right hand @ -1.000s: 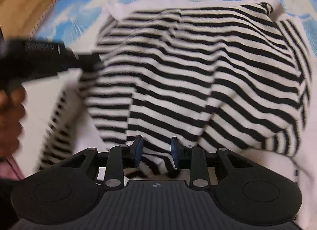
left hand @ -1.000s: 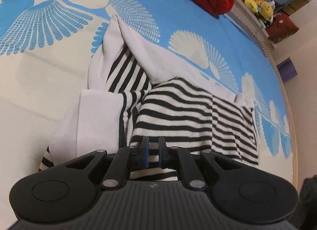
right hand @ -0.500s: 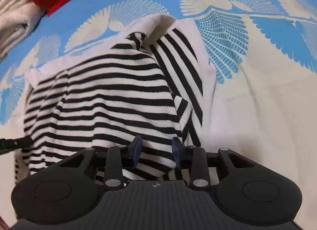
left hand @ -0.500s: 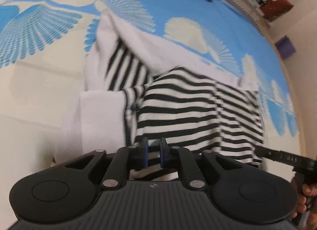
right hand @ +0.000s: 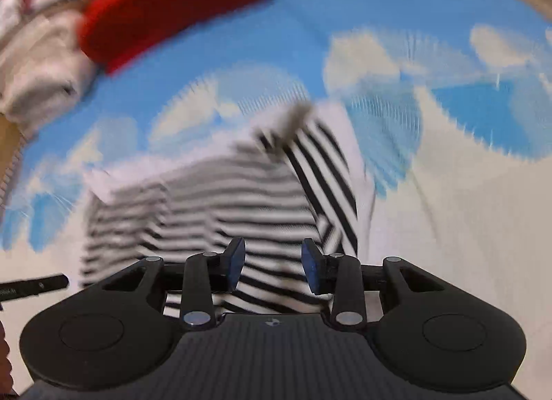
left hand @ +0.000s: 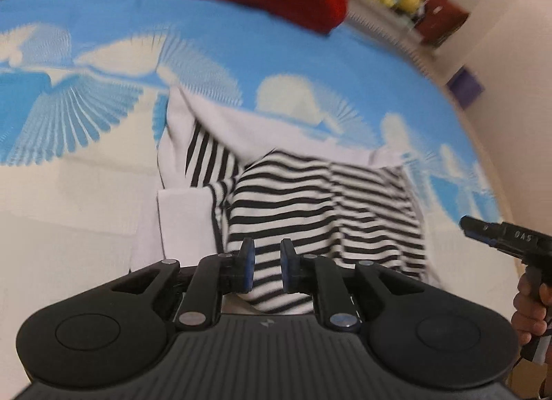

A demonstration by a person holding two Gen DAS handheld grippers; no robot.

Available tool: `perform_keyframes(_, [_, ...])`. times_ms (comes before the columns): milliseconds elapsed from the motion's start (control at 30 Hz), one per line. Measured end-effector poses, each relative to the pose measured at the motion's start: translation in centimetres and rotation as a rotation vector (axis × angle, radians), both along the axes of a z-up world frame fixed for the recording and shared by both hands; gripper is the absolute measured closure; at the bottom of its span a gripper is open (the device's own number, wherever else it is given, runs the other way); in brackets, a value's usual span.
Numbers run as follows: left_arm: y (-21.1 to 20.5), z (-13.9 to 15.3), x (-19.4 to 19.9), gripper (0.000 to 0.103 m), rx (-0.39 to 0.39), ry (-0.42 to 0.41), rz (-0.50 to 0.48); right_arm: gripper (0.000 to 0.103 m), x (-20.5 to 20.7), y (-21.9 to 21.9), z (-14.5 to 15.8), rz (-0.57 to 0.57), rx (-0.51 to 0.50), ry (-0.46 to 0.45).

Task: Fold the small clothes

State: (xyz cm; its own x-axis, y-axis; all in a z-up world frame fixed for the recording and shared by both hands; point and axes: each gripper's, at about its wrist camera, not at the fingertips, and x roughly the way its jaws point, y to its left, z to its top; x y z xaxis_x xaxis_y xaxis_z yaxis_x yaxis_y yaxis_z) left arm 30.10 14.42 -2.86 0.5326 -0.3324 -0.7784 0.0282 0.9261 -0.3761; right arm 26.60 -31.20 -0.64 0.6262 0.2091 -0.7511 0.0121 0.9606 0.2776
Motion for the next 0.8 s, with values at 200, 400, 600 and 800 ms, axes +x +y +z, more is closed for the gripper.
perform_keyframes(200, [2.3, 2.9, -8.9, 0.08, -0.065, 0.025, 0.082, 0.063, -9.4, -2.6, 4.5, -0.116, 0.112, -0.122])
perform_keyframes(400, [3.5, 1.6, -17.9, 0.026, 0.042, 0.06, 0.112, 0.049, -19.5, -5.4, 3.9, -0.142, 0.052, -0.13])
perform_keyframes(600, [5.0, -4.5, -19.6, 0.018, -0.008, 0.24, 0.313, 0.049, -22.1, -7.0, -3.8, -0.271, 0.049, 0.119])
perform_keyframes(800, [3.7, -6.6, -18.6, 0.017, -0.05, 0.329, 0.299, 0.05, -20.8, -8.0, -6.9, -0.318, 0.071, 0.234])
